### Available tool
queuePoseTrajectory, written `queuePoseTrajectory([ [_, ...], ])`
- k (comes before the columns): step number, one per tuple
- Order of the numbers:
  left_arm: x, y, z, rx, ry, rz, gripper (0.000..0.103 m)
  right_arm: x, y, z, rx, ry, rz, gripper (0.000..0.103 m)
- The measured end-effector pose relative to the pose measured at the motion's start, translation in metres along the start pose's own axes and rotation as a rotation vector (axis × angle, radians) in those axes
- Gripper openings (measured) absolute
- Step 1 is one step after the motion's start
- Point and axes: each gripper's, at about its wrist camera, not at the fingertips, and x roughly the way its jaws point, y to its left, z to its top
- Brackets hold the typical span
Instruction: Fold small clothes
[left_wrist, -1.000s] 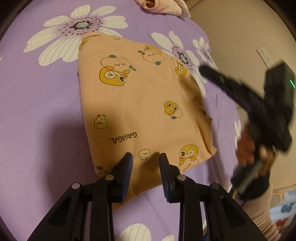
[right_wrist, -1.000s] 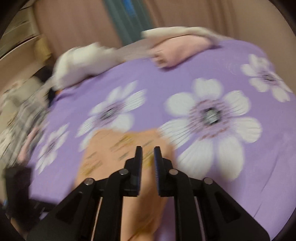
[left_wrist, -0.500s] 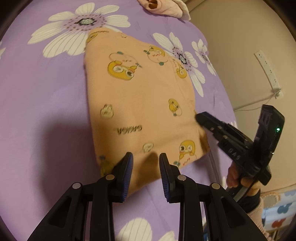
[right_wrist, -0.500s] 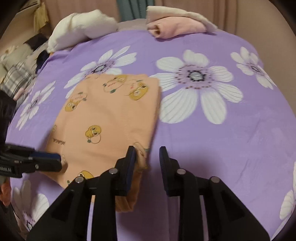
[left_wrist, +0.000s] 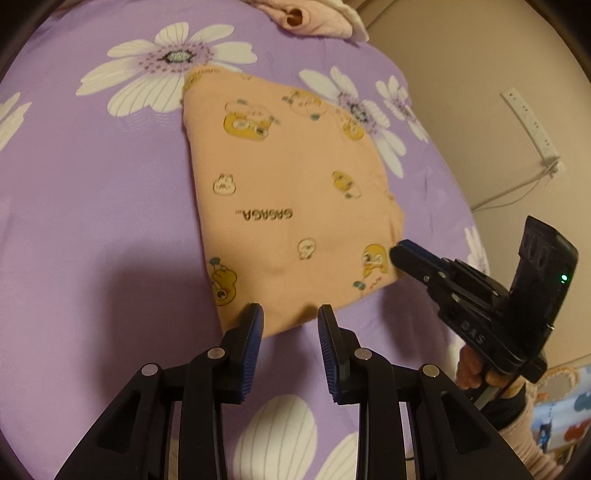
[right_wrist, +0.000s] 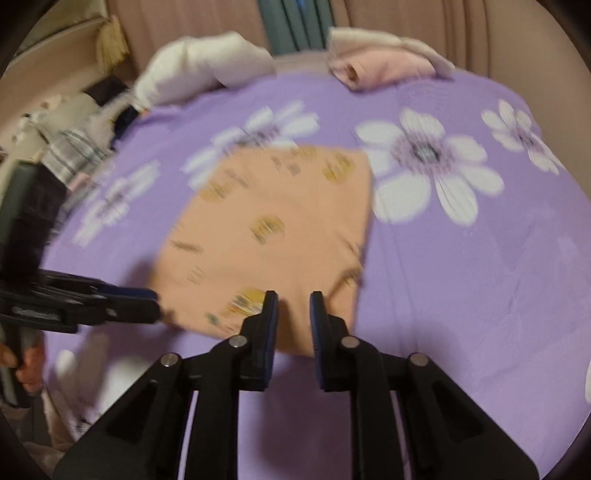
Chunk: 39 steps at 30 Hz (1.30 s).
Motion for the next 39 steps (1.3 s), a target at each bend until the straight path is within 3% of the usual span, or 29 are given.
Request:
queuePoseTrajectory([
  [3, 0.003, 0.006, 0.001, -0.028, 0.004, -0.012, 0.027, 0.010, -0.019, -0.010, 0.049, 0.019, -0.073, 0.015],
  [7, 0.001, 0.008, 0.003, -0.043, 0.005, -0.020, 0.027, 0.001, -0.033, -0.011, 0.096, -0.021, -0.079, 0.014],
  [8, 0.001, 0.009, 0.002, -0.043, 0.005, -0.012, 0.027, -0.002, -0.039, -0.010, 0.127, -0.033, -0.063, 0.010],
  [11, -0.005, 0.010, -0.002, -0.045, 0.006, -0.014, 0.027, -0.005, -0.061, -0.011, 0.197, -0.015, -0.174, 0.010],
  [13, -0.011, 0.009, -0.005, -0.038, -0.001, -0.016, 0.027, -0.020, -0.067, -0.015, 0.240, -0.055, -0.100, 0.011],
  [17, -0.023, 0.003, -0.007, -0.028, -0.032, -0.031, 0.027, -0.044, -0.048, -0.017, 0.190, -0.116, -0.008, 0.012],
  [24, -0.016, -0.007, -0.005, 0.011, -0.035, -0.015, 0.027, -0.029, -0.007, -0.019, 0.106, -0.096, 0.149, 0.010],
  [29, -0.001, 0.005, -0.009, -0.024, 0.001, 0.005, 0.027, 0.001, -0.017, -0.023, 0.154, -0.008, 0.040, 0.005],
  [32, -0.003, 0.008, -0.012, -0.030, 0.002, -0.006, 0.027, 0.000, -0.028, -0.027, 0.209, -0.017, 0.039, 0.002],
  [34, -0.007, 0.007, -0.013, -0.030, 0.001, -0.003, 0.027, -0.003, -0.028, -0.027, 0.195, -0.020, -0.013, 0.014],
  [38, -0.022, 0.005, -0.020, -0.012, -0.032, 0.034, 0.030, -0.014, -0.030, -0.027, 0.216, -0.028, -0.012, 0.014],
  [39, -0.025, 0.005, -0.021, -0.013, -0.040, 0.050, 0.039, -0.017, -0.028, -0.027, 0.209, -0.035, -0.007, 0.014],
])
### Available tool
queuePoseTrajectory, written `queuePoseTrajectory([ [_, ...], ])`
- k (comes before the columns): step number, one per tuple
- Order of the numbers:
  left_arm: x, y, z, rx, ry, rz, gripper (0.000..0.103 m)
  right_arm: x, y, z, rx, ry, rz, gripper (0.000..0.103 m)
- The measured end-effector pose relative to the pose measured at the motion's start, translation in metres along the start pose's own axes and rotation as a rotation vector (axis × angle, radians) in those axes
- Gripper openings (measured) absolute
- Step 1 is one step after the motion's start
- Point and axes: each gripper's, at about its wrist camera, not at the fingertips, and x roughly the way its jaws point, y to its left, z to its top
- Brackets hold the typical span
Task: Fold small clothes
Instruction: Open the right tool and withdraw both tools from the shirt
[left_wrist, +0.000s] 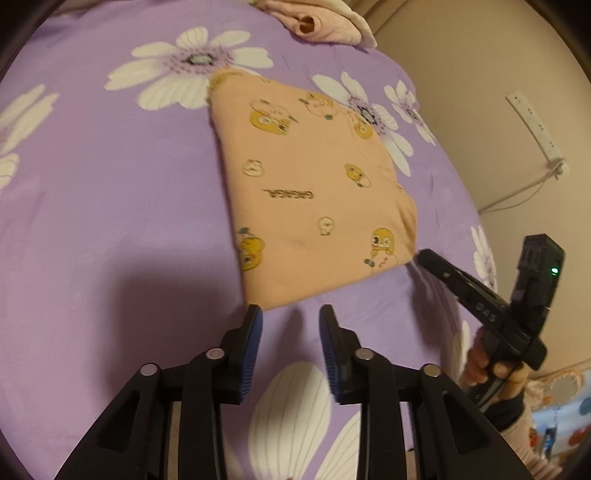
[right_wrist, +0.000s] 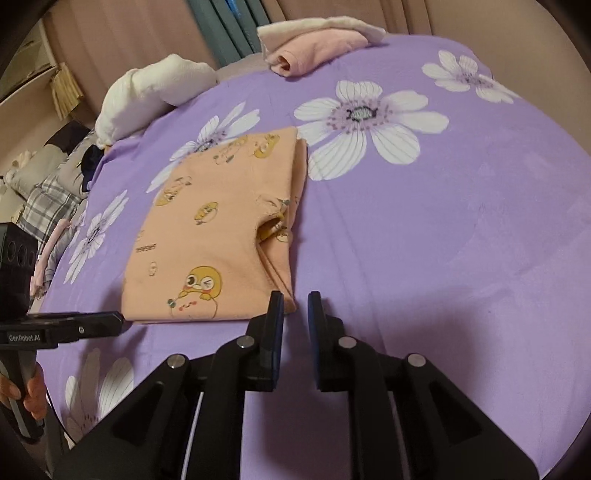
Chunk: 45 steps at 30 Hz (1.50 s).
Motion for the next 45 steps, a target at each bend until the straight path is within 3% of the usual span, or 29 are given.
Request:
queuePoseTrajectory([
  [1, -0.004, 0.001, -0.001, -0.006, -0.014, 0.014, 0.052, 0.000, 0.001, 0.000, 0.001, -0.001, 0.009, 0.015],
  [3, -0.011, 0.003, -0.003, -0.017, -0.046, 0.036, 0.063, -0.004, 0.003, -0.003, 0.007, 0.002, 0.021, 0.016],
  [9, -0.023, 0.007, -0.006, -0.036, -0.078, 0.077, 0.063, -0.007, 0.009, -0.009, 0.034, 0.008, 0.068, 0.034],
  [11, -0.025, 0.009, -0.006, -0.047, -0.081, 0.077, 0.068, -0.008, 0.010, -0.010, 0.044, 0.012, 0.078, 0.038],
  [15, -0.028, 0.015, -0.008, -0.086, -0.086, 0.052, 0.074, -0.011, 0.012, -0.009, 0.073, 0.012, 0.105, 0.054],
  [20, -0.027, 0.017, -0.007, -0.103, -0.080, 0.038, 0.077, -0.011, 0.010, -0.007, 0.134, 0.020, 0.155, 0.062],
  [23, -0.026, 0.018, -0.005, -0.108, -0.080, 0.026, 0.084, -0.010, 0.007, -0.007, 0.171, 0.026, 0.177, 0.064],
  [31, -0.023, 0.020, -0.001, -0.113, -0.074, 0.024, 0.086, -0.007, 0.006, -0.004, 0.192, 0.036, 0.179, 0.068],
  [36, -0.018, 0.026, 0.006, -0.146, -0.073, -0.038, 0.090, -0.002, 0.002, 0.000, 0.201, 0.041, 0.180, 0.071],
  [45, -0.008, 0.028, 0.019, -0.126, -0.085, -0.037, 0.092, 0.009, -0.011, 0.005, 0.254, 0.048, 0.212, 0.074],
])
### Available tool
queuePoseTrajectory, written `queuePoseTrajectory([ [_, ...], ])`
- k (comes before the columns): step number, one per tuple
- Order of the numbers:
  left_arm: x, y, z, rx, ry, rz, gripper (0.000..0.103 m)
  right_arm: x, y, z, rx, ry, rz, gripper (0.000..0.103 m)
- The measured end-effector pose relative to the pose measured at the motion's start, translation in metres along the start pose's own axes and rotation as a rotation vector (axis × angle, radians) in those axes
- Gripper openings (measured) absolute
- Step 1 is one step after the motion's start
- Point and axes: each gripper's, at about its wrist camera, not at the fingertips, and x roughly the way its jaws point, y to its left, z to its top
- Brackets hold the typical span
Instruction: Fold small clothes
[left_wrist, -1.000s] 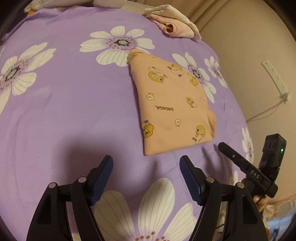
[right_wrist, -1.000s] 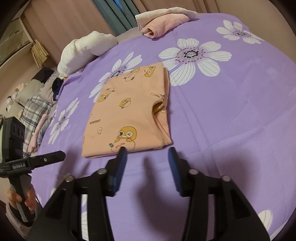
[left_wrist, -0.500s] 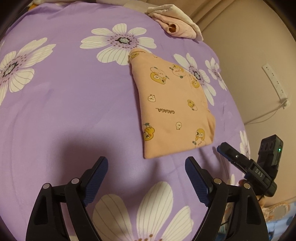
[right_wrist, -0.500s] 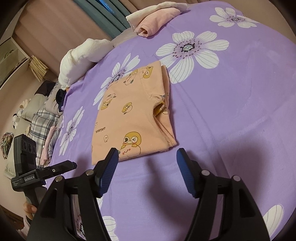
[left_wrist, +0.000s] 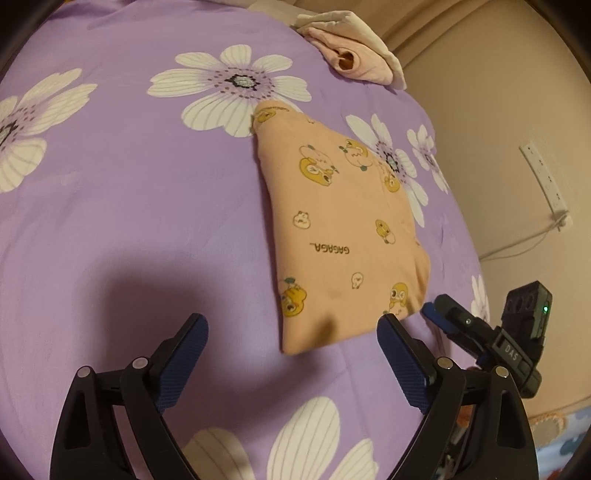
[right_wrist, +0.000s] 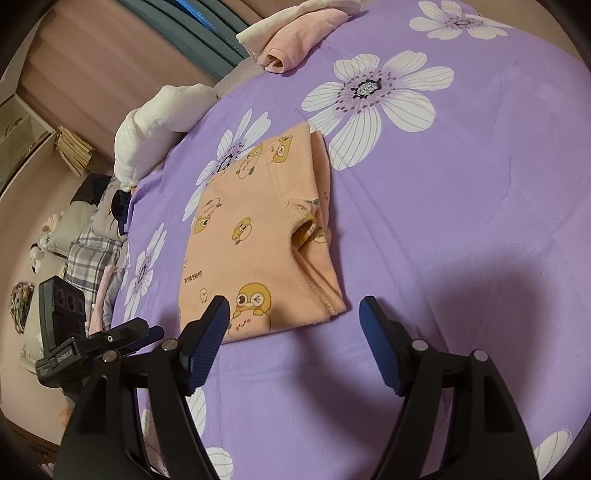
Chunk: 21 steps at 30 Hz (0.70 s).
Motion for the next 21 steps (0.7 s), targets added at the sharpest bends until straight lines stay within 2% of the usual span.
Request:
queuePoseTrajectory([
  [4, 0.006, -0.003, 0.005, 0.027, 0.006, -0.009, 0.092, 0.004, -0.003, 0.004, 0.013, 0.000, 0.014, 0.075],
  [10, 0.019, -0.002, 0.014, 0.013, 0.035, -0.085, 0.092, 0.013, -0.004, 0.012, 0.012, 0.008, 0.018, 0.078],
  [21, 0.047, 0.006, 0.040, -0.080, 0.081, -0.179, 0.092, 0.023, -0.011, 0.028, 0.065, 0.010, 0.073, 0.079],
])
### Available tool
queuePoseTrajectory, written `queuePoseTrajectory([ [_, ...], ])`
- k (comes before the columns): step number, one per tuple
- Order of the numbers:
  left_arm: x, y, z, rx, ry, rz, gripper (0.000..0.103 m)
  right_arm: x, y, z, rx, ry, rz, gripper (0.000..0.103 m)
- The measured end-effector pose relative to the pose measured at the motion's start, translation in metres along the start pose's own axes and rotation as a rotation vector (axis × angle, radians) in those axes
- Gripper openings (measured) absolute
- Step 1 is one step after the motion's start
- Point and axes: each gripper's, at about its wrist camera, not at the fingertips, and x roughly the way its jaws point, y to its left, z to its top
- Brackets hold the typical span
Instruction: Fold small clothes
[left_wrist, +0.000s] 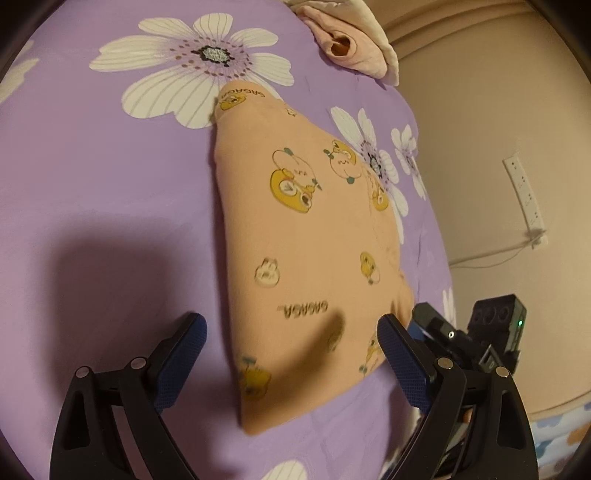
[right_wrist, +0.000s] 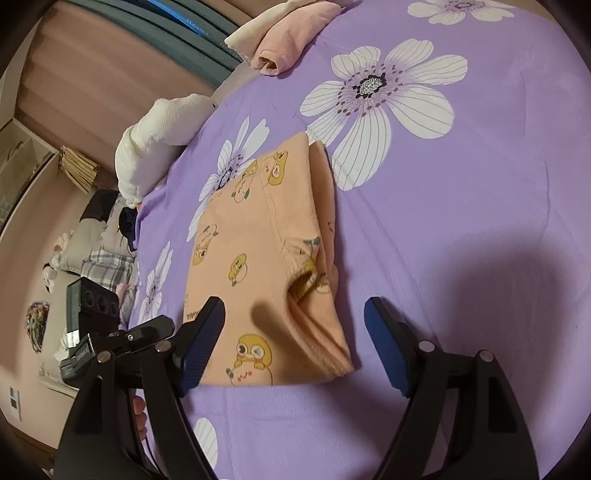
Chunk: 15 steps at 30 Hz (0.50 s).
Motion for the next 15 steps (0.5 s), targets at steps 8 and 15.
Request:
queuePoseTrajectory([
  [8, 0.016, 0.001, 0.020, -0.059, 0.013, -0.071, 0.092, 0.016, -0.005, 0.015, 0.030, 0.016, 0.071, 0.079],
  [15, 0.029, 0.004, 0.040, -0.117, 0.036, -0.136, 0.092, 0.033, -0.004, 0.025, 0.025, 0.039, 0.132, 0.077],
])
